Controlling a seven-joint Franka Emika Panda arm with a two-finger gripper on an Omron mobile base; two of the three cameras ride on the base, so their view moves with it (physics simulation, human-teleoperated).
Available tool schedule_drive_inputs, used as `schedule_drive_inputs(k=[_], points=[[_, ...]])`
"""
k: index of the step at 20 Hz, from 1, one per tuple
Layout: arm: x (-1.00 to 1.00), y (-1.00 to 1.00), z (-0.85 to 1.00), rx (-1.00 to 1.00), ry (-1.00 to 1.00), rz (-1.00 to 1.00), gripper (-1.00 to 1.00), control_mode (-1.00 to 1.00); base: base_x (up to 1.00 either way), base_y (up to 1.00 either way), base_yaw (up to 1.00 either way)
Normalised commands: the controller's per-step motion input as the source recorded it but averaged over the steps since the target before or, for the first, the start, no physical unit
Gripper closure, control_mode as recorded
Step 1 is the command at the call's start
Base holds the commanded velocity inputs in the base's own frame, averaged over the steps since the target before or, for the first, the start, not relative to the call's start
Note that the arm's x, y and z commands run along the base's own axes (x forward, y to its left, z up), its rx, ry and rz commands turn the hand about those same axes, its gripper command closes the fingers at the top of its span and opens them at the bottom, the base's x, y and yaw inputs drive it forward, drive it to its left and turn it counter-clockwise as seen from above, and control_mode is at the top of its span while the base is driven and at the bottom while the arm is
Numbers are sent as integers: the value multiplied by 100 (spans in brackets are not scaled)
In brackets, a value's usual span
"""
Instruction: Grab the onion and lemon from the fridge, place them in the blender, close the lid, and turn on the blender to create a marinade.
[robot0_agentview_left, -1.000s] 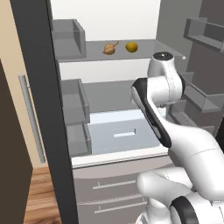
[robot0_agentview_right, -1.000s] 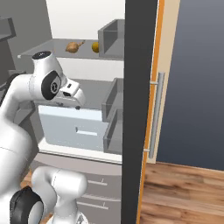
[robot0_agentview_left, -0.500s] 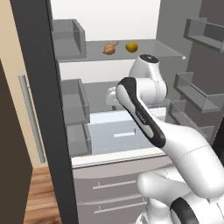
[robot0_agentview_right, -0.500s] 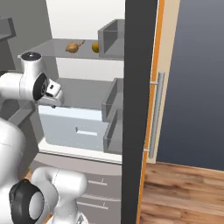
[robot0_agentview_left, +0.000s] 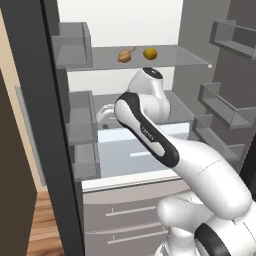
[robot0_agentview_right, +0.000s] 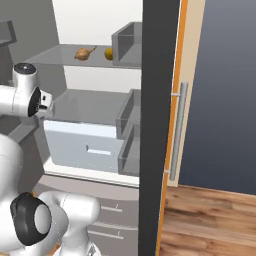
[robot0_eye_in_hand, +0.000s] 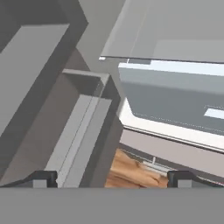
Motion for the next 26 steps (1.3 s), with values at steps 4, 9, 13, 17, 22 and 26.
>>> schedule_drive_inputs(k=[4,9,13,17,22,26], points=[[0,71,0,0,-25,10,-100,-100,0,0,0],[-5,5,16,-4,-39,1,-100,-100,0,0,0],[11,-49,61,-4,-26,-7,-100,-100,0,0,0],[38,-63,83,0,-4,-18,-100,-100,0,0,0],[60,-47,95,1,0,-21,-100,-100,0,0,0],[56,-20,91,1,0,-30,-100,-100,0,0,0]])
